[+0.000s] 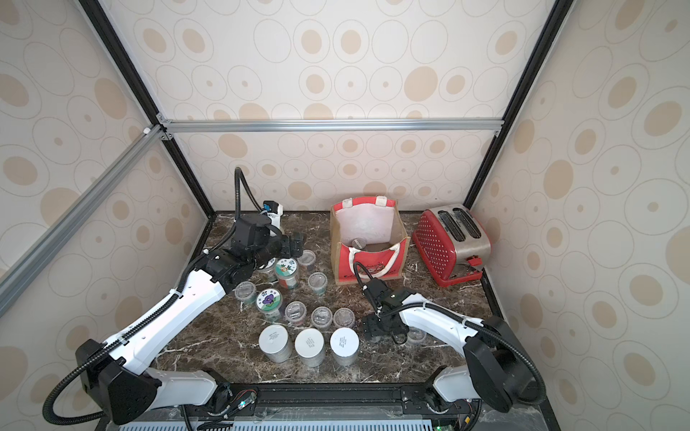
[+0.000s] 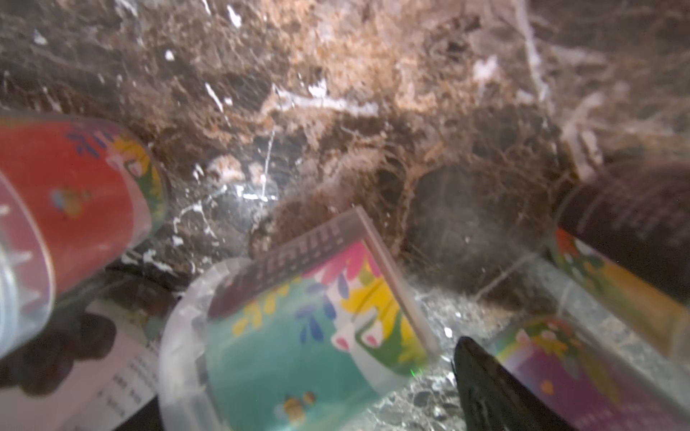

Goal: Take out the seed jars from the canvas bag
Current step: Adjust the seed jar at the center of the board.

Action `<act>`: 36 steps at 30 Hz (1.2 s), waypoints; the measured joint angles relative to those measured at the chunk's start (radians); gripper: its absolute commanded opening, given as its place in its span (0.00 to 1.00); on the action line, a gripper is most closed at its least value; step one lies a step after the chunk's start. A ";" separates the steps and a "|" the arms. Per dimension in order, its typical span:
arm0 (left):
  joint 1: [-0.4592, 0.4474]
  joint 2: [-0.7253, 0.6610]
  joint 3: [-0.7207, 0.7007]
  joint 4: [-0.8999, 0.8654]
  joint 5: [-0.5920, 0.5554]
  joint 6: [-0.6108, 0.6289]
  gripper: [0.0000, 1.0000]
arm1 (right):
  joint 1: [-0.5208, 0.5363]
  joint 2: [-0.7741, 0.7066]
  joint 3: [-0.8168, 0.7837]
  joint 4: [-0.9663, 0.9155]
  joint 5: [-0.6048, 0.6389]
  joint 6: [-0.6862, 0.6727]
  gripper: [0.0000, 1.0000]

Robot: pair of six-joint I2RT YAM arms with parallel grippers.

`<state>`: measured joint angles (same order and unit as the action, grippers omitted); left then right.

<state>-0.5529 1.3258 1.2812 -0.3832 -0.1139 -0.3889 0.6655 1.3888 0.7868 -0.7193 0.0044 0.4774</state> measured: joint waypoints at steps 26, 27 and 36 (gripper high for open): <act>0.000 0.058 0.051 -0.006 0.003 0.001 0.98 | -0.116 -0.023 -0.004 0.156 -0.134 -0.036 0.66; 0.000 0.058 0.052 -0.007 0.003 0.002 0.98 | -0.127 -0.035 -0.004 0.159 -0.149 -0.032 0.66; 0.000 0.058 0.071 -0.015 0.003 0.013 0.98 | -0.385 -0.298 -0.006 0.162 -0.325 0.037 0.65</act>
<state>-0.5529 1.3842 1.3521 -0.3981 -0.1104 -0.3756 0.2810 1.0912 0.7807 -0.5571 -0.3210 0.5144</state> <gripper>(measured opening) 0.984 0.687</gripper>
